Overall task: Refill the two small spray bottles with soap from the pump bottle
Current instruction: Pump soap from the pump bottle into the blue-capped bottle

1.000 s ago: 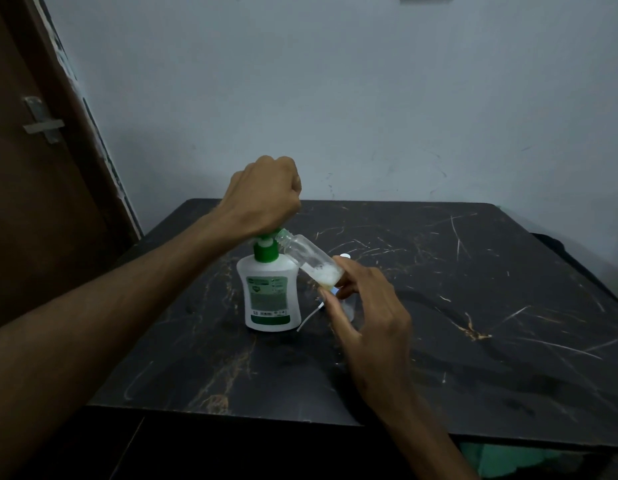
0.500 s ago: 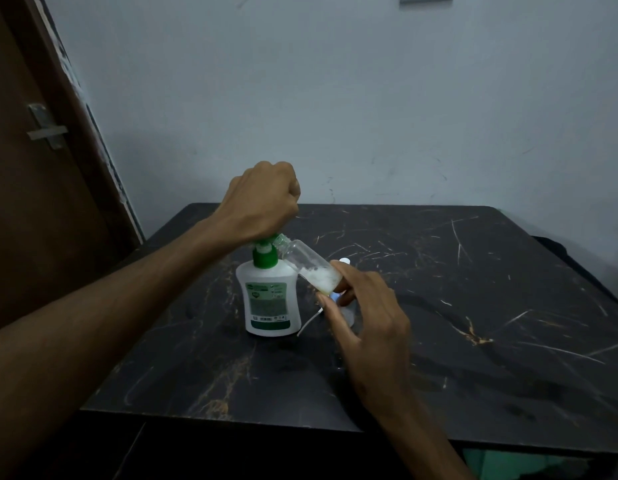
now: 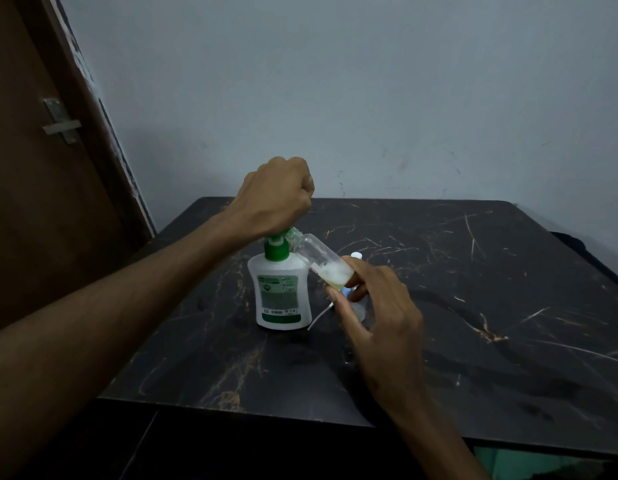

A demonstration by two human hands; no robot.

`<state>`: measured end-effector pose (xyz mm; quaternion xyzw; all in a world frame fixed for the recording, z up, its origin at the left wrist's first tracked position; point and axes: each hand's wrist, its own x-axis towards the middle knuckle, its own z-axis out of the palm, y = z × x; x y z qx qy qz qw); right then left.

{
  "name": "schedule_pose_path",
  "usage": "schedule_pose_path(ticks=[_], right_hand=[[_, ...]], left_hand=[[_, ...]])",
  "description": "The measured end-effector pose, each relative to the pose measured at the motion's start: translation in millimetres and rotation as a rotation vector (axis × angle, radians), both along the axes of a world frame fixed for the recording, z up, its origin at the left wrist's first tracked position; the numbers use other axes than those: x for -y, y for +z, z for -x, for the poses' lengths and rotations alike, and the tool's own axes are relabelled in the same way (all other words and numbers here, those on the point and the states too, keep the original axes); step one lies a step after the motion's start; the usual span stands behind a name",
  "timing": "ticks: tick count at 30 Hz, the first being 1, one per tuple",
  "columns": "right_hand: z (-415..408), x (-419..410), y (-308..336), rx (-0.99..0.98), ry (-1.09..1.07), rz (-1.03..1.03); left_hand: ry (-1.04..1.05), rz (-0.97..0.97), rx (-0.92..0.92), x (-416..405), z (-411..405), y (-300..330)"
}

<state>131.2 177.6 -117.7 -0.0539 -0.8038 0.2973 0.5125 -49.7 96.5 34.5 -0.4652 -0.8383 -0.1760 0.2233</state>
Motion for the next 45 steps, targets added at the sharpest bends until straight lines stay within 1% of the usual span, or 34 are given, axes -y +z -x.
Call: schedule_pose_path(ticks=[7,21,28,32,36,45], right_hand=[[2.5,-1.7,-1.5,-0.016,-0.013,-0.035],[0.2,-0.3,-1.0,0.001,-0.020,-0.035],[-0.7,-0.9,-0.9,-0.016,-0.019,-0.032],[-0.6,-0.2,-1.0,0.003,-0.022,-0.043],[0.1,-1.4,-1.3,0.006,-0.009,-0.044],[-0.1,-2.4,-2.0,0.001,-0.013,-0.049]], left_hand=[[-0.023,-0.019,0.014,0.3,2.6,3.0],[-0.056,-0.038,0.024,2.6,3.8,4.3],[-0.098,-0.048,0.087,2.1,6.2,-2.1],[-0.097,-0.061,0.071,1.5,7.5,4.8],[-0.101,-0.032,0.091,2.6,5.2,1.1],[-0.074,0.005,0.050,2.4,3.0,3.0]])
